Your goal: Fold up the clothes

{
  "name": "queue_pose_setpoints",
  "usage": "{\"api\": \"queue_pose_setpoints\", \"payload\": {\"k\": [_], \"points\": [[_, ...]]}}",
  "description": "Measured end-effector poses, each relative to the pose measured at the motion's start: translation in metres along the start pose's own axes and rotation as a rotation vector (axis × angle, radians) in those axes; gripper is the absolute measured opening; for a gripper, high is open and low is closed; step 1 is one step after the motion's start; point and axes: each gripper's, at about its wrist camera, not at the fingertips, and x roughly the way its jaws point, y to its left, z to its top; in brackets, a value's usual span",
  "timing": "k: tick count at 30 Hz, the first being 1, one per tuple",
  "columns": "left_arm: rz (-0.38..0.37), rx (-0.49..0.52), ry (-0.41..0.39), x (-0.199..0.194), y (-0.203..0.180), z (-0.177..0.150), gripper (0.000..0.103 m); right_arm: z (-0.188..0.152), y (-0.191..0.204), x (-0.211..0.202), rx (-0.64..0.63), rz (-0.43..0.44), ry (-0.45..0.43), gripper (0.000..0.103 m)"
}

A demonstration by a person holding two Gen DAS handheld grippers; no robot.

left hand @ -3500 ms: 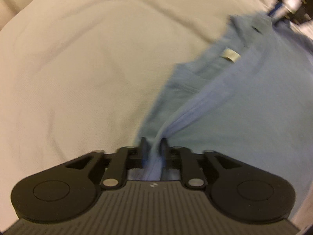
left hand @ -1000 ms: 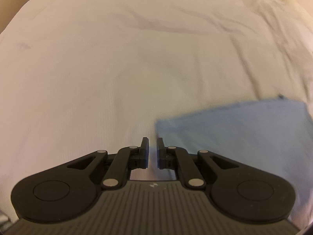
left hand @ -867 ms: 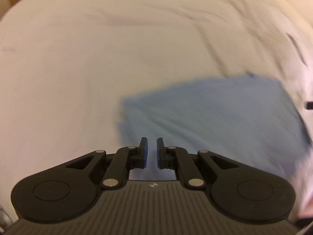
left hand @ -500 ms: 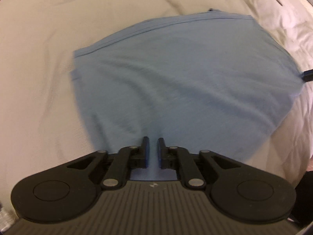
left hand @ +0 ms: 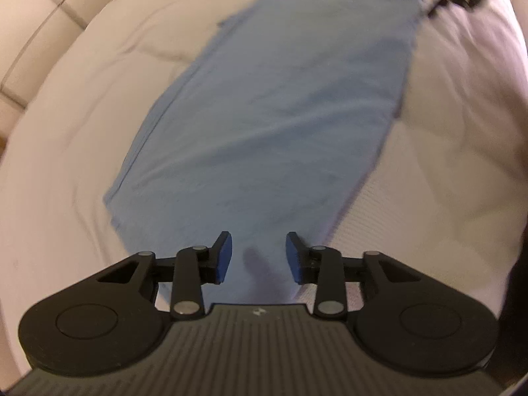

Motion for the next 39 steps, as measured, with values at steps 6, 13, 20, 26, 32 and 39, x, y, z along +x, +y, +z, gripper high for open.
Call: {"api": "queue_pose_setpoints", "payload": {"k": [6, 13, 20, 26, 32, 39], "points": [[0.107, -0.064, 0.094, 0.013, -0.001, -0.01, 0.029, -0.017, 0.002, 0.024, -0.134, -0.105, 0.059, 0.0], [0.122, 0.045, 0.073, -0.004, -0.013, -0.02, 0.035, -0.035, -0.028, 0.003, -0.075, -0.156, 0.123, 0.02], [0.157, 0.297, 0.094, 0.014, -0.033, -0.026, 0.038, -0.014, -0.014, -0.014, -0.09, -0.083, 0.037, 0.035], [0.152, 0.174, 0.196, 0.016, -0.01, -0.041, 0.038, 0.003, -0.01, -0.018, -0.111, -0.023, -0.019, 0.039], [0.035, -0.273, 0.125, -0.005, 0.043, -0.042, 0.037, 0.023, -0.011, -0.021, -0.091, -0.004, -0.049, 0.039], [-0.132, -0.517, 0.063, 0.021, 0.076, -0.048, 0.007, 0.072, 0.007, -0.029, 0.034, -0.016, -0.072, 0.044]]}}
